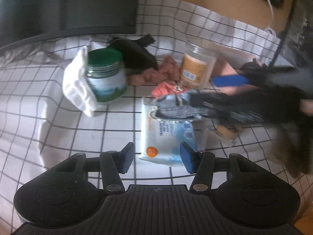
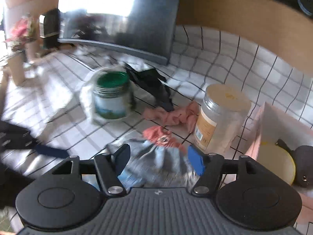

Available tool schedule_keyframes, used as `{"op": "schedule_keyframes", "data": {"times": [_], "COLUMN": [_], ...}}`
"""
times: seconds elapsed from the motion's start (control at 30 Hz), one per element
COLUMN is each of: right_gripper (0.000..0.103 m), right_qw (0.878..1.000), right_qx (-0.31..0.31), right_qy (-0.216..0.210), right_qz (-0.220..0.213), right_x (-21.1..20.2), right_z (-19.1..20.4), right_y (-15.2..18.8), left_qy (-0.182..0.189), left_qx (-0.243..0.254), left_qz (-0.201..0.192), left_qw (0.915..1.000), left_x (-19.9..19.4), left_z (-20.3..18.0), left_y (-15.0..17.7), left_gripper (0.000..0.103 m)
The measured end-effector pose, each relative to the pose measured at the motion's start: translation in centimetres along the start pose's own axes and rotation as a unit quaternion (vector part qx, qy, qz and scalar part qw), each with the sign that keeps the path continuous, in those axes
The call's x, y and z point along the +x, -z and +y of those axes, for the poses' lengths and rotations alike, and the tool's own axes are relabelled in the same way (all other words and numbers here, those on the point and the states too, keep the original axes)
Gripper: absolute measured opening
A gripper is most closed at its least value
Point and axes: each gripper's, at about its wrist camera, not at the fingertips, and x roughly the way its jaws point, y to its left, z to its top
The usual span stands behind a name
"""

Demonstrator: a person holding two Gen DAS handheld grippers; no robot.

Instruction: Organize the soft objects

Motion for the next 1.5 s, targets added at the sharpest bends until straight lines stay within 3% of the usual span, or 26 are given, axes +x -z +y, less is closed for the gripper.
{"op": "schedule_keyframes", "data": {"times": [0.13, 0.2, 0.23, 0.27, 0.33, 0.53, 0.7, 0.8, 0.93, 1.13, 1.23, 1.37, 1.5], "right_gripper": [0.065, 0.057, 0.045, 0.026, 0.010, 0.009, 0.009, 0.009, 0.009, 0.009, 0.009, 0.009, 0.009], "right_qw": [0.998, 0.996, 0.996, 0.996, 0.997, 0.998, 0.998, 0.994, 0.989, 0.981, 0.979, 0.975, 0.974], "right_qx": [0.045, 0.066, 0.070, 0.065, 0.051, 0.056, 0.037, 0.033, 0.058, 0.094, 0.104, 0.118, 0.123], "right_qy": [0.004, -0.012, -0.021, -0.021, -0.020, -0.017, 0.057, 0.106, 0.137, 0.164, 0.173, 0.184, 0.186], "right_qz": [0.045, 0.052, 0.052, 0.049, 0.052, 0.011, -0.013, -0.003, 0.020, 0.032, 0.031, 0.039, 0.047], "right_x": [3.8, 4.2, 4.0, 3.7, 3.2, -2.5, -8.6, -11.3, -13.5, -15.3, -16.2, -16.6, -16.9], "right_z": [-1.1, -1.7, -1.8, -1.8, -1.8, -3.5, -5.9, -7.3, -9.2, -10.1, -10.4, -10.8, -10.8], "right_y": [-0.9, -1.0, -1.0, -1.0, -1.0, -1.1, 1.6, 4.2, 7.6, 10.9, 11.8, 12.8, 13.5], "left_qy": [0.007, 0.010, 0.011, 0.012, 0.011, 0.033, 0.074, 0.105, 0.139, 0.099, 0.091, 0.081, 0.081], "left_qx": [-0.001, -0.004, -0.006, -0.008, -0.014, -0.003, 0.026, 0.052, 0.069, 0.093, 0.095, 0.105, 0.099], "left_qz": [-0.002, -0.003, -0.004, -0.005, -0.007, -0.012, -0.019, -0.017, 0.001, 0.047, 0.063, 0.084, 0.093], "left_qw": [1.0000, 0.9999, 0.9999, 0.9999, 0.9998, 0.9994, 0.9967, 0.9930, 0.9878, 0.9896, 0.9893, 0.9876, 0.9874], "left_x": [-0.2, -0.2, -0.2, -0.1, 0.1, 1.1, 2.1, 2.8, 4.4, 7.7, 8.6, 9.4, 9.5], "left_z": [0.0, 0.4, 0.6, 0.8, 1.1, 0.4, -1.9, -4.1, -7.3, -10.1, -10.0, -10.2, -10.0], "left_y": [0.0, -0.1, -0.1, -0.2, -0.4, -1.5, -2.6, -3.2, -4.0, -4.8, -5.0, -5.0, -5.0], "left_gripper": [0.056, 0.056, 0.056, 0.056, 0.056, 0.056, 0.056, 0.056, 0.056, 0.055, 0.041, 0.033, 0.015]}}
